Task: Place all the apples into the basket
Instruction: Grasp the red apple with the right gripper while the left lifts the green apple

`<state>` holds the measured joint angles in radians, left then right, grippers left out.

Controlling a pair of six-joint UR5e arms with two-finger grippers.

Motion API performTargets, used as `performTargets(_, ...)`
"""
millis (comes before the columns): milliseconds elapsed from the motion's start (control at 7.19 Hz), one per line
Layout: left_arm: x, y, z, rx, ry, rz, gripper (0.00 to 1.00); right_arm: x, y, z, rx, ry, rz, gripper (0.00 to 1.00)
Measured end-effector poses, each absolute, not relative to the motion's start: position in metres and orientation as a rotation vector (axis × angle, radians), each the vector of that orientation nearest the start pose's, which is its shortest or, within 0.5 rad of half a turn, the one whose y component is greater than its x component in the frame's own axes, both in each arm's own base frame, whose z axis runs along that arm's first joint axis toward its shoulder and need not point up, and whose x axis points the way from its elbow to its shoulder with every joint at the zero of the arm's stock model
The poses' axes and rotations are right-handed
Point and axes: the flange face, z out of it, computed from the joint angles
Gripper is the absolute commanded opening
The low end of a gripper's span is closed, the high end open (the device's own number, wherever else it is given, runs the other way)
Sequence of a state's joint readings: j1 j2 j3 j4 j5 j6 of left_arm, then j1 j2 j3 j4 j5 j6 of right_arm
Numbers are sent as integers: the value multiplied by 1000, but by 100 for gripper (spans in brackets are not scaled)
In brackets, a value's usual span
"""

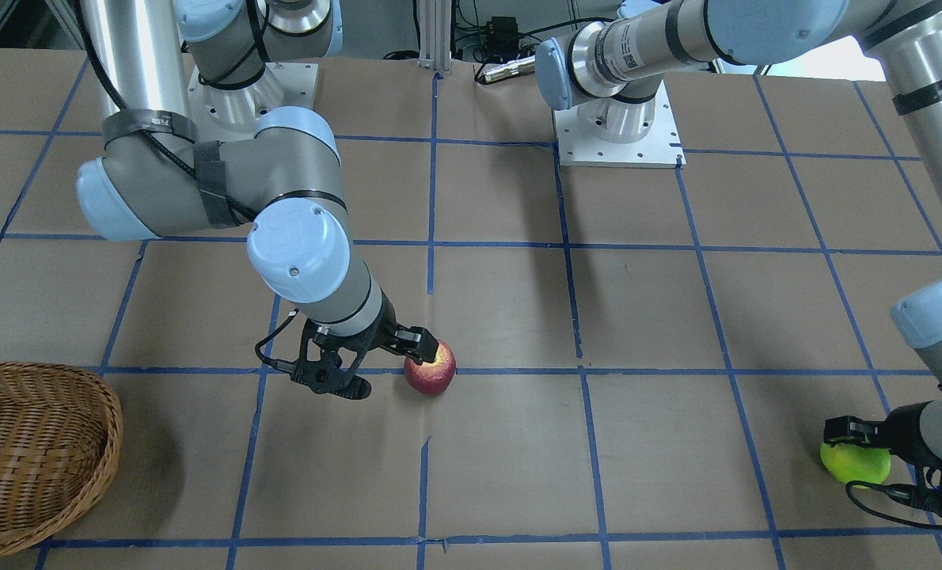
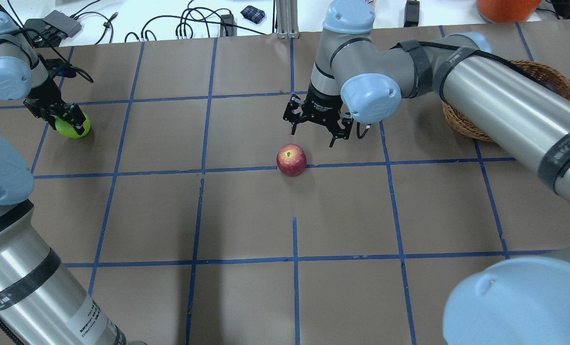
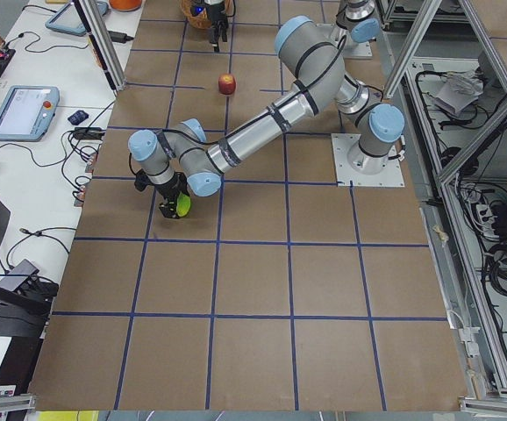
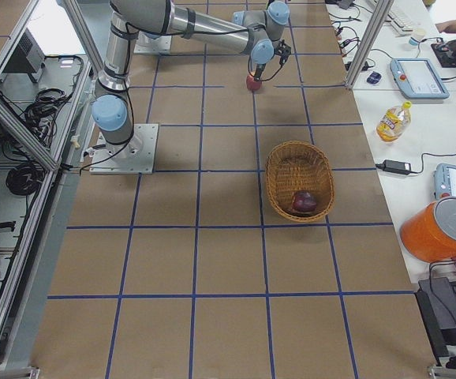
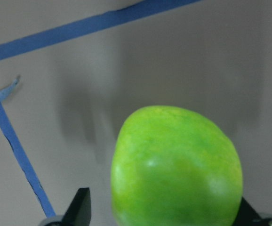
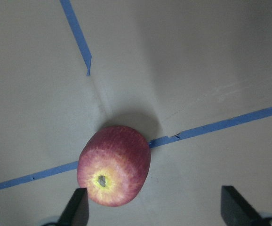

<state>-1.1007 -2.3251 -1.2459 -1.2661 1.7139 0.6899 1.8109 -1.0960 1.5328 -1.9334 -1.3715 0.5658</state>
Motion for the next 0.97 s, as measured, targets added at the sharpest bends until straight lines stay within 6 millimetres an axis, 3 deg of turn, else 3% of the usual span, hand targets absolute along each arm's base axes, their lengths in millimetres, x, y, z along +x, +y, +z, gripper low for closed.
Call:
performTargets(418,212,-708,215,336,3081,266,24,335,-588,241,472,2948,248,100)
performTargets(835,167,-695,245,267,3128,314,24,356,-586,210,432,2972,304,100)
performTargets(974,152,-684,248,227,3157,321,24,358,-586,199,431,2977,327,83)
